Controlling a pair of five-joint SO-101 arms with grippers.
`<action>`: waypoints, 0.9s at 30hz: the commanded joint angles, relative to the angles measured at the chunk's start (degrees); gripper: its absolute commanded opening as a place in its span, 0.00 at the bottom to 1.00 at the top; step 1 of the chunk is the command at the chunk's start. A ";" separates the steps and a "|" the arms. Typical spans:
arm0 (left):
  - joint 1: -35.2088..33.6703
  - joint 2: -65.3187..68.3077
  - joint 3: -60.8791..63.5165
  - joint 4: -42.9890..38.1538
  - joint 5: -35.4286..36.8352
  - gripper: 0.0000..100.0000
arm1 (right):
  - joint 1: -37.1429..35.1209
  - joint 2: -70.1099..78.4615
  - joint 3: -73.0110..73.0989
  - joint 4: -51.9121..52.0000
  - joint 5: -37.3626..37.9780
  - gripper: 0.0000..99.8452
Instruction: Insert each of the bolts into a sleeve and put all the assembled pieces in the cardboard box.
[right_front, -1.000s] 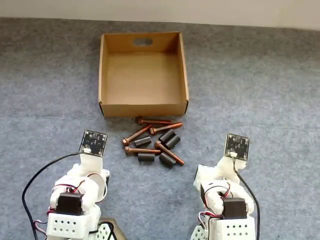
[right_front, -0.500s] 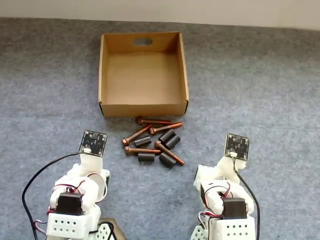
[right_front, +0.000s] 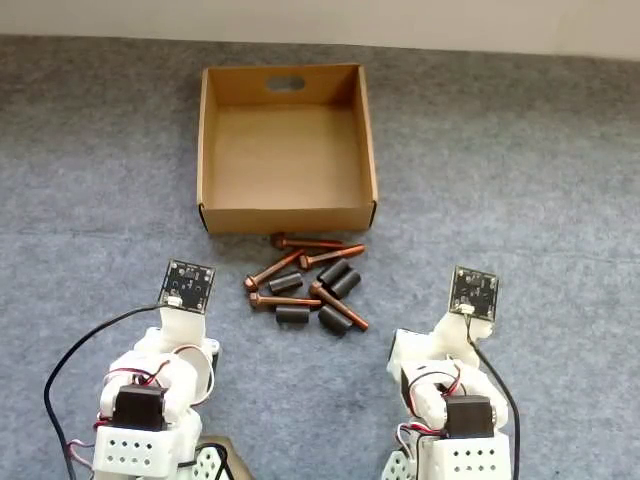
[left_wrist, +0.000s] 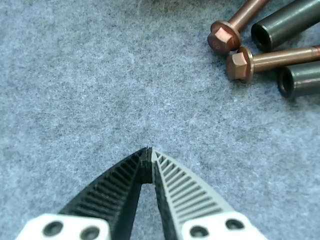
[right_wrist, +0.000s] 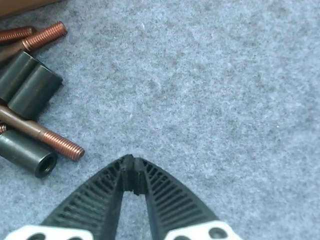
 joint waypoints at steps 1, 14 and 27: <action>0.75 -0.22 0.92 -0.09 -0.18 0.01 | 0.48 0.04 7.87 0.13 0.44 0.01; 0.75 -0.22 0.92 -0.09 -0.18 0.01 | 0.48 0.04 7.87 0.13 0.44 0.01; 0.75 -0.22 0.92 -0.09 -0.18 0.01 | -1.10 0.04 7.78 0.04 0.35 0.01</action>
